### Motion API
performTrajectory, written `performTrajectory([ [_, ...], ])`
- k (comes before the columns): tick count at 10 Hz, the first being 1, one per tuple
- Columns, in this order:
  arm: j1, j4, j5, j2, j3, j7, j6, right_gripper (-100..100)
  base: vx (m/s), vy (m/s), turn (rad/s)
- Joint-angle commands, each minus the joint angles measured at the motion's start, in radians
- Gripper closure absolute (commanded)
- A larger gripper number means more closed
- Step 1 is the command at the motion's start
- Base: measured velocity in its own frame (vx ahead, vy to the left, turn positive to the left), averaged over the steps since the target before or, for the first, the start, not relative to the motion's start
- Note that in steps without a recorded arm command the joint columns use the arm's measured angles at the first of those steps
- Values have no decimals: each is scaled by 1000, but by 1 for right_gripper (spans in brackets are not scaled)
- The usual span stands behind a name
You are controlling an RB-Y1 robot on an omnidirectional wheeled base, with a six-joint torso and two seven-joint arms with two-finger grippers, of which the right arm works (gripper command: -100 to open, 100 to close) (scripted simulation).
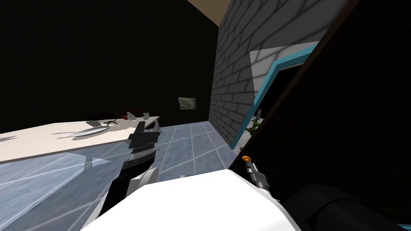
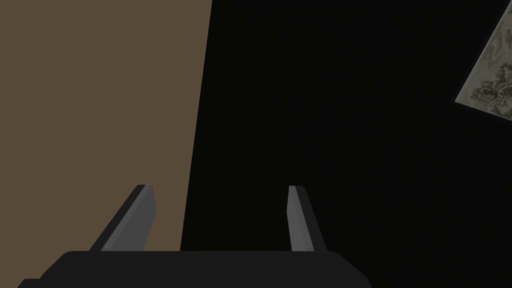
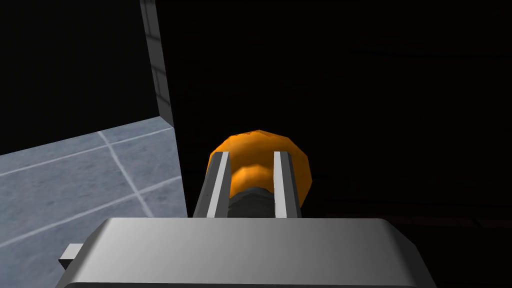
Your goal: Pull the door open
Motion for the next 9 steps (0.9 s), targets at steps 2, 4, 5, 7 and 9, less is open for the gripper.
performTrajectory([
  [2, 14, 2, 24, 1, 32, -8, -6, 100, -185, -17, 50],
  [4, 24, 1, 45, -3, 57, -15, -17, 100, -196, -14, 42],
  [5, 29, 0, 55, -4, 70, -18, -22, 100, -222, 35, 41],
  [7, 37, -1, 74, -7, 92, -25, -31, 100, -206, -5, 21],
  [9, 28, -5, 74, -23, 85, -33, -58, 100, -151, -7, 26],
])
